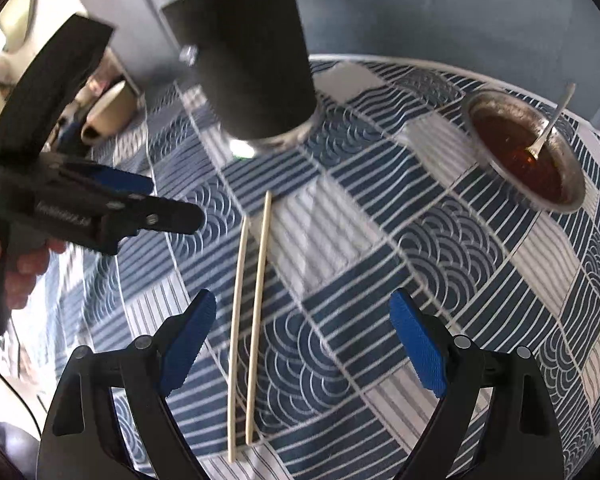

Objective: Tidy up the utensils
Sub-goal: 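Withdraw both open grippers from the holder back over the last chopsticks, then close the left gripper on a chopstick while the right gripper grasps another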

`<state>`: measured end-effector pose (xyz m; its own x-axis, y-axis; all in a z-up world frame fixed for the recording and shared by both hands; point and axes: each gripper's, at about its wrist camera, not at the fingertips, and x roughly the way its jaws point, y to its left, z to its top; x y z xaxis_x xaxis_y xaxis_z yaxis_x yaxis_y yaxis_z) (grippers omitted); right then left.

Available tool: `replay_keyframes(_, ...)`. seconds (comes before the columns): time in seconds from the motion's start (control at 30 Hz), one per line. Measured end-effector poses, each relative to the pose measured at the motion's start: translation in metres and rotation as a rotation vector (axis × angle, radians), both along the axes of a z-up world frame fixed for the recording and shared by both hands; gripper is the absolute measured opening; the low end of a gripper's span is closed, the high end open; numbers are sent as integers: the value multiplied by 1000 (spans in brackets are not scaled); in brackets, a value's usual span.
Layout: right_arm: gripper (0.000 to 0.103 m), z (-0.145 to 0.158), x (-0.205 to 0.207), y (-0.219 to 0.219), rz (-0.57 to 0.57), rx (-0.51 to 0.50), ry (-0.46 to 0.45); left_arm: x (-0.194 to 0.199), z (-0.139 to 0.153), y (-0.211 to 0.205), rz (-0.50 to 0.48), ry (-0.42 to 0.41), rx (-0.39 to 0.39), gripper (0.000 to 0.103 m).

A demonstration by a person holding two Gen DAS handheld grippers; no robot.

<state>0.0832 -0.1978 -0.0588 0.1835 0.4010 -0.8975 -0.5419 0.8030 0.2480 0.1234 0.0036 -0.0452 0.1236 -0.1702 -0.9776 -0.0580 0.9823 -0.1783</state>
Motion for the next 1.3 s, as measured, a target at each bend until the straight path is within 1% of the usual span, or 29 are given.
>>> replay_keyframes(0.13,84,-13,-8,2,12,-27,22,-1,-10,-7,13,37,11,93)
replay_keyframes(0.27,84,-21,-15,8,23,-50,2,1,-15,-17,8,60,49,93)
replay_keyframes(0.33,84,-24,-15,8,16,-74,-14,1,-18,-22,1,71,64,93)
replay_keyframes(0.4,84,-26,-15,7,15,-120,-35,1,-21,-26,2,82,86,93)
replay_keyframes(0.53,84,-26,-14,7,28,-141,-35,1,-25,-35,-8,87,134,94)
replay_keyframes(0.6,84,-26,-15,12,38,-185,-48,0,-26,-39,-9,88,175,98)
replay_keyframes(0.67,83,-26,-15,15,48,-213,-47,-3,-27,-37,18,77,161,98)
replay_keyframes(0.7,81,-26,-14,15,51,-218,-36,-5,-27,-37,12,68,167,98)
replay_keyframes(0.73,78,-26,-12,15,60,-202,-8,-7,-27,-39,0,61,173,96)
replay_keyframes(0.77,73,-26,-10,15,67,-198,2,-11,-28,-45,-45,50,203,97)
replay_keyframes(0.8,66,-25,-9,14,88,-203,6,-15,-27,-46,-58,30,205,96)
replay_keyframes(0.83,61,-23,-9,14,104,-205,10,-19,-26,-45,-53,18,199,94)
replay_keyframes(0.87,50,-22,-8,14,114,-208,15,-21,-25,-45,-55,8,202,92)
replay_keyframes(0.9,40,-20,-5,13,123,-214,23,-24,-23,-45,-58,-1,202,88)
replay_keyframes(0.93,35,-19,-4,12,130,-218,28,-27,-21,-43,-63,-8,201,83)
replay_keyframes(0.97,27,-19,-3,11,139,-223,29,-29,-20,-41,-70,-12,200,81)
replay_keyframes(1.0,22,-18,-1,11,148,-227,29,-31,-18,-39,-78,-16,198,75)
replay_keyframes(1.03,18,-18,0,13,166,-229,32,-33,-16,-36,-81,-19,196,69)
replay_keyframes(1.07,16,-18,0,14,182,-236,31,-36,-14,-34,-77,-18,194,66)
replay_keyframes(1.13,16,-18,-1,16,215,-251,25,-39,-12,-26,-30,8,174,60)
replay_keyframes(1.23,15,-18,2,14,217,-236,43,-41,-8,-11,54,31,88,60)
replay_keyframes(1.27,12,-18,2,13,222,-238,46,-42,-9,-11,61,39,91,60)
replay_keyframes(1.3,9,-18,3,12,227,-244,46,-43,-9,-13,67,49,103,64)
